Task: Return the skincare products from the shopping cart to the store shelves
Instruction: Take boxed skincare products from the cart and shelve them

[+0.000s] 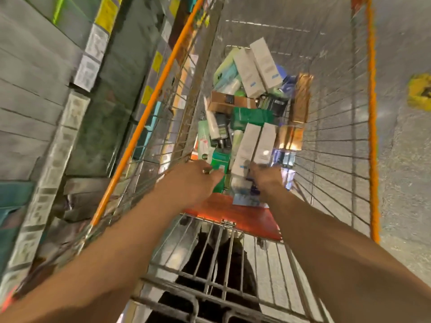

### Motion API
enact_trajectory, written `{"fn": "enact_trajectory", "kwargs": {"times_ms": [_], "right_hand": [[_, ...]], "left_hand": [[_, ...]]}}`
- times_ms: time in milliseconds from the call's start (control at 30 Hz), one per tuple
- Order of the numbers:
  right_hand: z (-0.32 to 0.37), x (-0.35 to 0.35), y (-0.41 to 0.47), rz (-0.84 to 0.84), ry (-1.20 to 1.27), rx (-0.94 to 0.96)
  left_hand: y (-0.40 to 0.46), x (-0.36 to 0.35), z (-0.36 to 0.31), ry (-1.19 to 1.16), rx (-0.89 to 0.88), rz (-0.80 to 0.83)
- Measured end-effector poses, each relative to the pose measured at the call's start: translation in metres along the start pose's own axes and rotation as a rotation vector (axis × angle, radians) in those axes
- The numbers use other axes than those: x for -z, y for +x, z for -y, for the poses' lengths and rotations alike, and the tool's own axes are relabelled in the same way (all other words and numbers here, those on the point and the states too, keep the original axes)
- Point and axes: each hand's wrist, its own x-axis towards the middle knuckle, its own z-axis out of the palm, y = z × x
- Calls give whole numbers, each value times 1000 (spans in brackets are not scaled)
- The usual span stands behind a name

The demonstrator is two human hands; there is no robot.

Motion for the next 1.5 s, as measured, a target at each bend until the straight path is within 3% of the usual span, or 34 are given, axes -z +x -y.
{"fn": "enact_trajectory", "kwargs": {"times_ms": [200, 367, 600, 700, 867, 1133, 1367, 1500], "right_hand": [[11, 7, -6, 113, -27, -11], [28, 18, -34, 30, 56, -33], [41, 43, -87, -37, -170, 57], [36, 54, -108, -112, -184, 125], [26, 75, -145, -123, -165, 335], [51, 115, -239, -4, -150, 721], [109, 123, -347, 130, 232, 1017], [143, 113, -405, 268, 325, 1133]], "left_hand": [[4, -3, -2, -33, 38, 26], [-7, -1, -10, -94, 24, 28], [-39, 8, -18, -136, -44, 19], [-55, 11, -19, -295, -48, 26], [-80, 13, -22, -515, -71, 1], [-124, 16, -14, -616, -273, -184], [-187, 56, 13, -564, -491, -350], [-226, 83, 48, -603, -590, -473]]}}
